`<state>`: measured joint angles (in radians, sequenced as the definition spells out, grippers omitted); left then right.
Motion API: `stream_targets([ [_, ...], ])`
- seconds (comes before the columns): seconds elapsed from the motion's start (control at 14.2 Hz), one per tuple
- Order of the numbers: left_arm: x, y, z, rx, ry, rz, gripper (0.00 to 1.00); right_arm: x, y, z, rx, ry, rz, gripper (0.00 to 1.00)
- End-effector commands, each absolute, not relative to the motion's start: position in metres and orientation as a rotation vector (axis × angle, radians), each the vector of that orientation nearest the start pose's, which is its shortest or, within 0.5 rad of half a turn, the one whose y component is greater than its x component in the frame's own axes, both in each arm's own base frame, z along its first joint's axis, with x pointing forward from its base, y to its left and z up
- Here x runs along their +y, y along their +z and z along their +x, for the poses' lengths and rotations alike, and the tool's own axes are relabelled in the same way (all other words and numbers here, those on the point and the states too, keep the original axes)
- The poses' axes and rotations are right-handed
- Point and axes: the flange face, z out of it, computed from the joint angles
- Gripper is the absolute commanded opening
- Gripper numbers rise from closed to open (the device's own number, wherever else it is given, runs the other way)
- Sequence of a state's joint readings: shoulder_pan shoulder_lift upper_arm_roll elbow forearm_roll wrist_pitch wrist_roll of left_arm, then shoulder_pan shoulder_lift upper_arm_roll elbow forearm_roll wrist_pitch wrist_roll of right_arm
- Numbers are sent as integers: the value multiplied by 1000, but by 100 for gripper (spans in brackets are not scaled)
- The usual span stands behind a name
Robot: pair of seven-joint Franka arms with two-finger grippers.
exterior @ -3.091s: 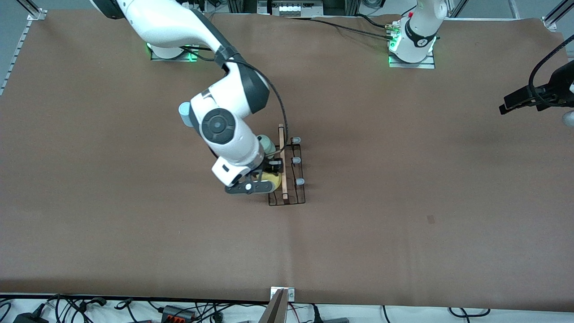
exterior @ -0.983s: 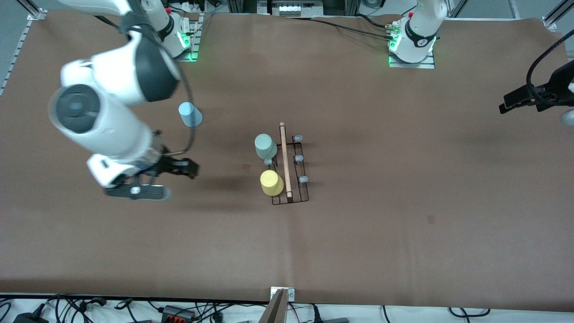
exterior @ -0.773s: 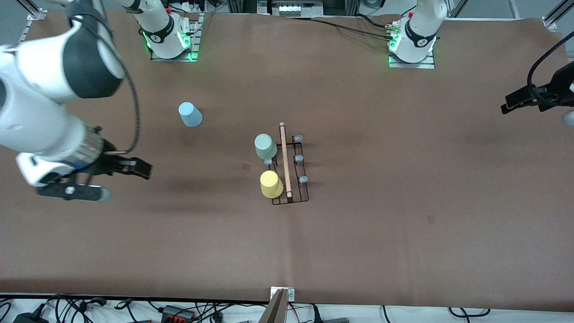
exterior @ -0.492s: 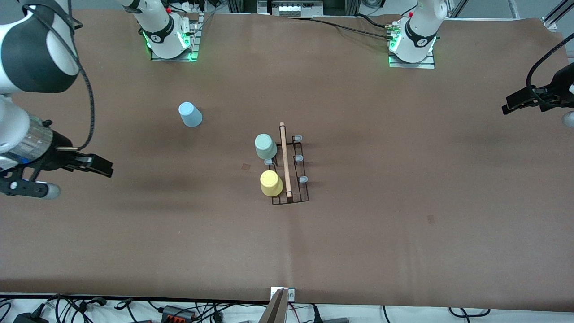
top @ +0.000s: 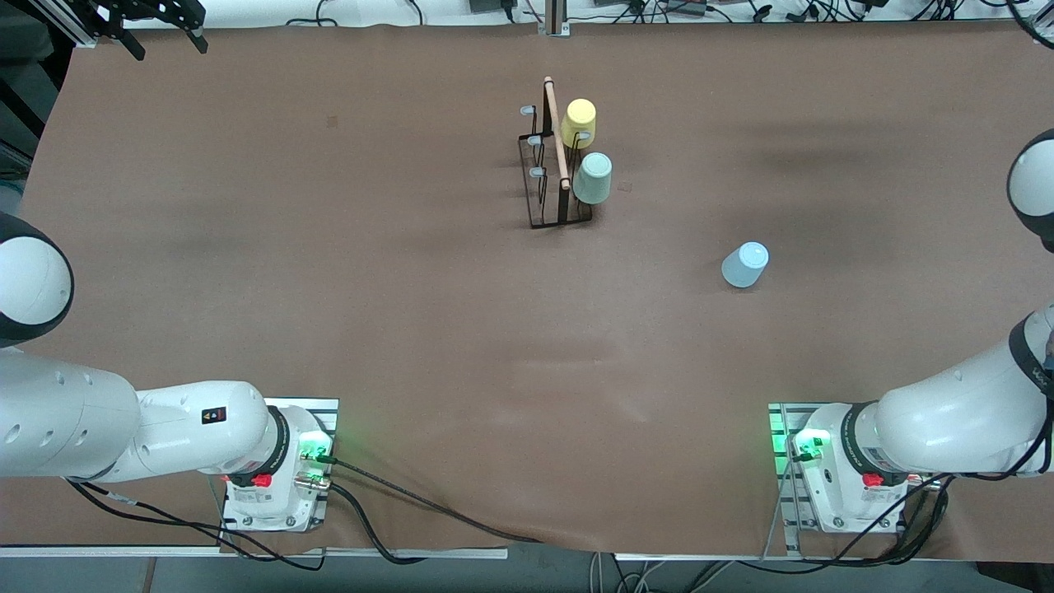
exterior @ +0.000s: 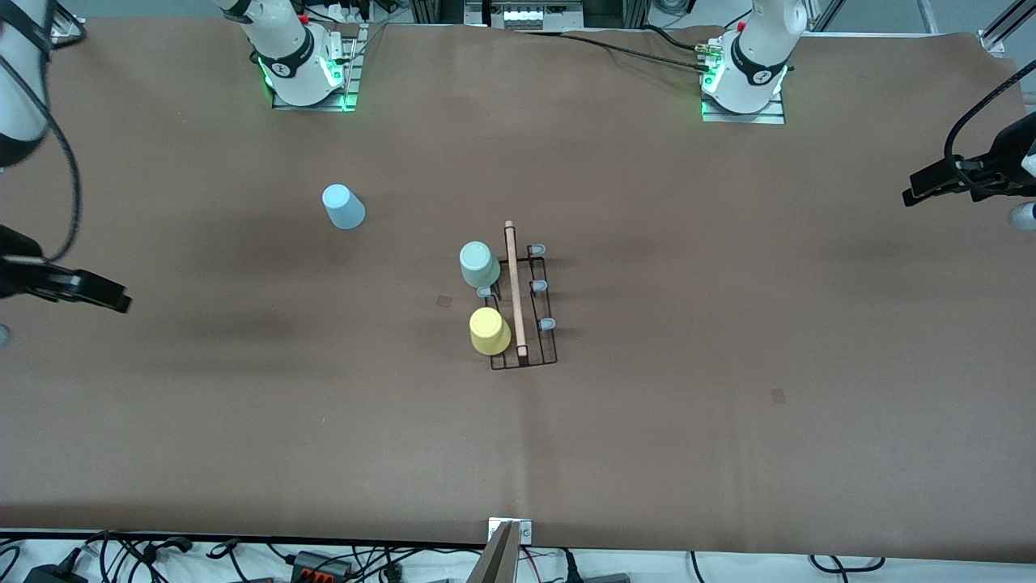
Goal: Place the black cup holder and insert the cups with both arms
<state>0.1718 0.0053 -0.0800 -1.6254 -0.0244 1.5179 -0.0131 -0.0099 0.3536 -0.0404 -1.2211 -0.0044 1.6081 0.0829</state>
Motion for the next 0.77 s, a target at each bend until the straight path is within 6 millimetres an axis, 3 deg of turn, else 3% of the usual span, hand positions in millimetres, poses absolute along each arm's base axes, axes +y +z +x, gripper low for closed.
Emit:
stream_targets([
  [0.0,47,593,542,-178,178,-3139,100,-31,596,629,139,-56,-3151,100],
  [0.35,48,593,543,-183,174,-3141,100,-32,585,551,114,-72,-3157,100],
  [0.49,51,593,543,-191,174,-3141,100,-30,588,537,112,-65,-3155,100],
  [0.7,52,595,545,-193,166,-3141,100,-31,597,533,114,-92,-3157,100],
])
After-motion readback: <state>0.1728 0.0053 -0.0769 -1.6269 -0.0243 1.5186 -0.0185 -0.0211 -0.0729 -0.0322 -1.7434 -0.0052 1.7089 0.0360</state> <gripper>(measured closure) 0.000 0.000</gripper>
